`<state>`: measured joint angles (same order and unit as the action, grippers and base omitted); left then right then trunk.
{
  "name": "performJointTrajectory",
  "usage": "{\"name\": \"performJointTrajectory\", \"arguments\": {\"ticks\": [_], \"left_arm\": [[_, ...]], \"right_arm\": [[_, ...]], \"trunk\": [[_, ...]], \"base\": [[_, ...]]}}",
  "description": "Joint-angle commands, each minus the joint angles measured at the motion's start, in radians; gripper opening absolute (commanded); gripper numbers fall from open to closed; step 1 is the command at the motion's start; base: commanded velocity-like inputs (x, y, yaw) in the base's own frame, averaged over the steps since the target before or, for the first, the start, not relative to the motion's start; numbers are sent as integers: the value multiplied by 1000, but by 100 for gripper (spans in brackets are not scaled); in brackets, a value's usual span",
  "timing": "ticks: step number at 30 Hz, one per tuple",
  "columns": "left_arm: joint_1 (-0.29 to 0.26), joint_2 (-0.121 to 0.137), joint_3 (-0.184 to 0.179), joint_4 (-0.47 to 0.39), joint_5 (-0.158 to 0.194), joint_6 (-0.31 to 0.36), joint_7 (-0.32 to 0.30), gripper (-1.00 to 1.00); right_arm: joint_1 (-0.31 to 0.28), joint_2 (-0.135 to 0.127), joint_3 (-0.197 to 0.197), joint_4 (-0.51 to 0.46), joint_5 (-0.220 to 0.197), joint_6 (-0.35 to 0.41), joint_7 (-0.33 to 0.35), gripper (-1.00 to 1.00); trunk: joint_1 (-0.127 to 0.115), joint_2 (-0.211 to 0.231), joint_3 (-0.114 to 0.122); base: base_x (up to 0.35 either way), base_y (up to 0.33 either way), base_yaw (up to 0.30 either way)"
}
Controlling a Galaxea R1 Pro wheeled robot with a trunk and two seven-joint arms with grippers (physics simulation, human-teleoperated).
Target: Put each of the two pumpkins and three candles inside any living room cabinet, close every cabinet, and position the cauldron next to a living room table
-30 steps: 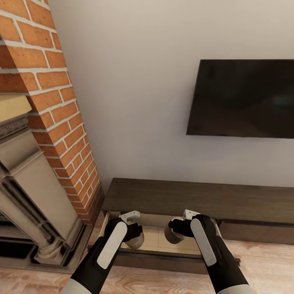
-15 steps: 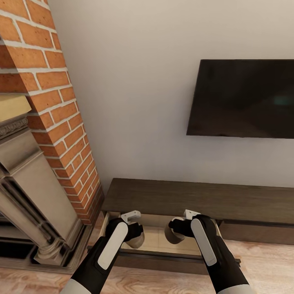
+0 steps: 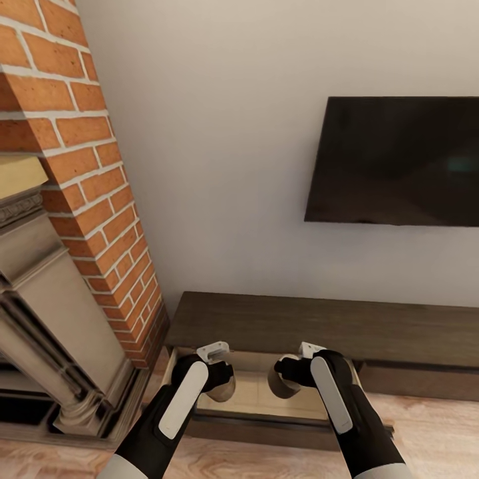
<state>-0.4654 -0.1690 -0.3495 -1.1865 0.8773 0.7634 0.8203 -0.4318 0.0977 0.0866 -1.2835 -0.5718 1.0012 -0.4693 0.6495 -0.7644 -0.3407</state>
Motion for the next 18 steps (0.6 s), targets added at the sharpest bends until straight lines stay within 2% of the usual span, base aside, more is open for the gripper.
{"name": "performJointTrajectory", "arguments": {"ticks": [1, 18], "left_arm": [[-1, 0, -1, -1, 9, 1, 10, -100], [-1, -1, -1, 2, 8, -2, 11, -100]], "right_arm": [[-1, 0, 1, -1, -10, 2, -11, -100], [-1, 1, 0, 1, -10, 2, -10, -100]], "trunk": [[1, -1, -1], [4, -8, -4]], "base": [[240, 0, 0], [38, 0, 0]]}}
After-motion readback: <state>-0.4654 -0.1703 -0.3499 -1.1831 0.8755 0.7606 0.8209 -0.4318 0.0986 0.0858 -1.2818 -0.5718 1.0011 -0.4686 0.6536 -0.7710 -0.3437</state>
